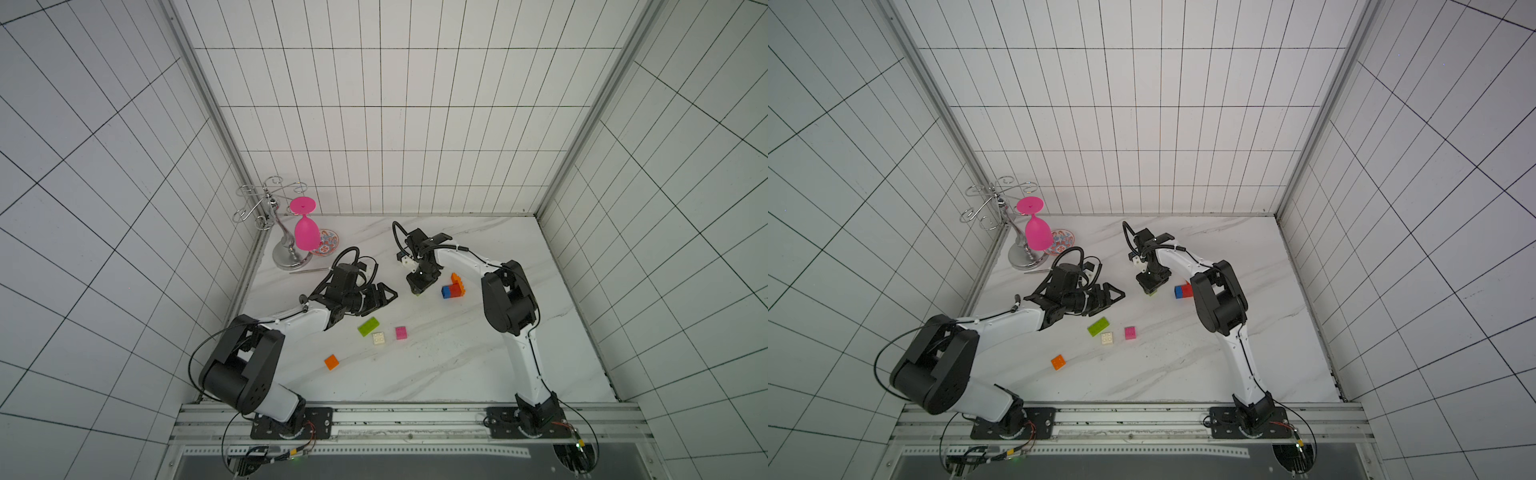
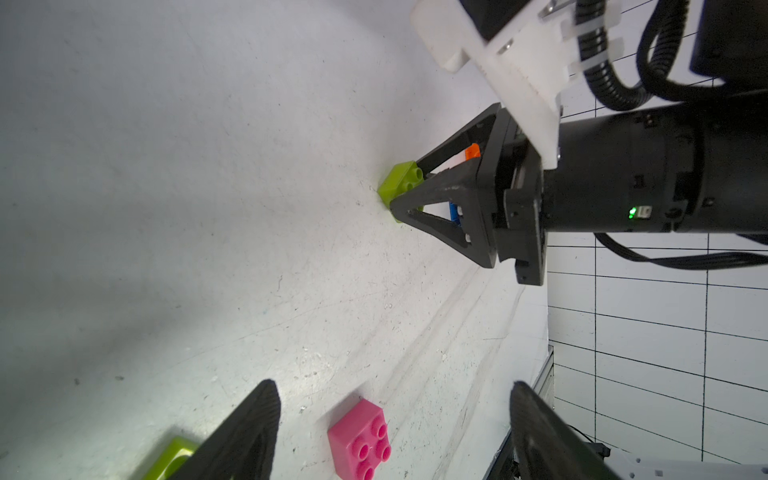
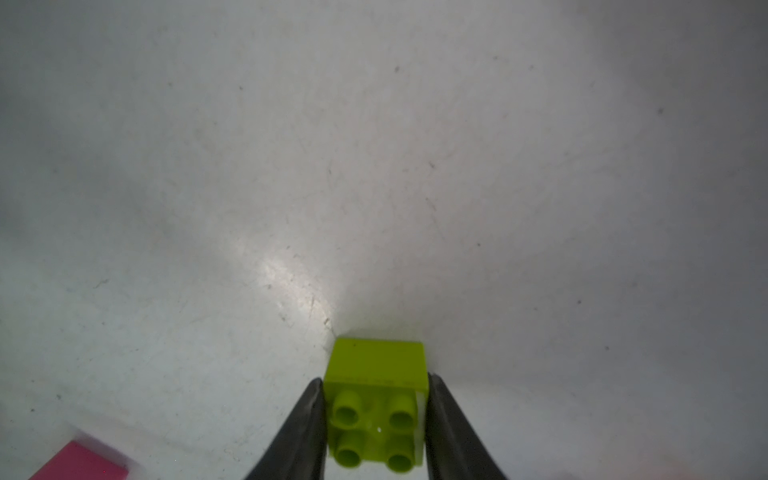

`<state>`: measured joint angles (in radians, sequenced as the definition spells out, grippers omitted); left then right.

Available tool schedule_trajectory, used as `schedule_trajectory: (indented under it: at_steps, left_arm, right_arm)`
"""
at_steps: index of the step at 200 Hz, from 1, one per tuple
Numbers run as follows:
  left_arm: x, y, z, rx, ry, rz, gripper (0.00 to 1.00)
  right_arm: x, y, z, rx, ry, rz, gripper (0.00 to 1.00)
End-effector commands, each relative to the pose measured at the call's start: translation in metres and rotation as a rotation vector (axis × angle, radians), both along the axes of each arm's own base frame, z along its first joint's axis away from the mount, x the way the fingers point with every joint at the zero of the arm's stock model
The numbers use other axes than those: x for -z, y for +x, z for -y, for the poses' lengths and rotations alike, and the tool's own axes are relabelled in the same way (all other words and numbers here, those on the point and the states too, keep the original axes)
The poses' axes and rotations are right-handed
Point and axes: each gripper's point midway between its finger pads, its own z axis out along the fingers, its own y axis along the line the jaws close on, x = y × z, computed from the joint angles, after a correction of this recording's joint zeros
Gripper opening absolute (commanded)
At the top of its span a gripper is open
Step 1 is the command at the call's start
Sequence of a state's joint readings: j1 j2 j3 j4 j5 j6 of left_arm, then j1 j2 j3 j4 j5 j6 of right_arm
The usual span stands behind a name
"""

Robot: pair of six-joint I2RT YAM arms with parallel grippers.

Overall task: Assemble the letter r with lego
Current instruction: Pick up the lego brick from the center of the board, then assemble the lego brick with the lego brick.

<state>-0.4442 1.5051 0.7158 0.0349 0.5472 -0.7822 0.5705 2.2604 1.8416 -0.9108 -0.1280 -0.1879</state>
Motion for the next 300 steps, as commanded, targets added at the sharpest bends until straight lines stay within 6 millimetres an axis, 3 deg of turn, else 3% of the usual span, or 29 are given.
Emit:
schedule_trajectory:
  at_steps: [1, 23, 46, 68, 90, 122, 148, 203, 246, 300]
  left_arm:
    - [-0.005, 0.005, 0.003, -0.002, -0.015, 0.021, 0.78]
    - [-0.007, 0.003, -0.002, -0.014, -0.002, 0.022, 0.78]
    - [-0.017, -0.004, -0.015, -0.051, 0.041, 0.044, 0.78]
    - [-0.023, -0.019, -0.031, -0.083, 0.087, 0.054, 0.78]
    - [-0.021, -0.038, -0.043, -0.104, 0.096, 0.026, 0.78]
    - [-0.013, -0.065, -0.048, -0.101, 0.062, -0.031, 0.77]
    - [0.0, -0.078, -0.048, -0.101, 0.003, -0.076, 0.74]
    - [0.018, -0.087, -0.052, -0.116, -0.034, -0.13, 0.72]
    - [0.022, -0.087, -0.055, -0.112, -0.031, -0.136, 0.72]
    - [0.023, -0.088, -0.055, -0.107, -0.036, -0.135, 0.72]
  right_arm:
    - [0.004, -0.002, -0.003, -0.022, -0.02, -0.015, 0.38]
    - [-0.003, -0.001, 0.0, 0.01, -0.024, -0.004, 0.27]
    - [-0.025, -0.003, 0.001, 0.136, -0.002, 0.036, 0.0]
    - [-0.044, -0.023, -0.003, 0.27, 0.047, 0.069, 0.0]
    - [-0.058, -0.048, 0.006, 0.489, 0.026, 0.123, 0.0]
    - [-0.058, -0.104, -0.001, 0.665, 0.031, 0.087, 0.0]
    - [-0.051, -0.132, -0.017, 0.728, 0.068, 0.056, 0.0]
    - [-0.034, -0.15, -0.055, 0.687, 0.064, 0.0, 0.0]
    - [-0.026, -0.152, -0.058, 0.673, 0.033, -0.016, 0.0]
    - [-0.034, -0.151, -0.062, 0.669, 0.06, -0.009, 0.0]
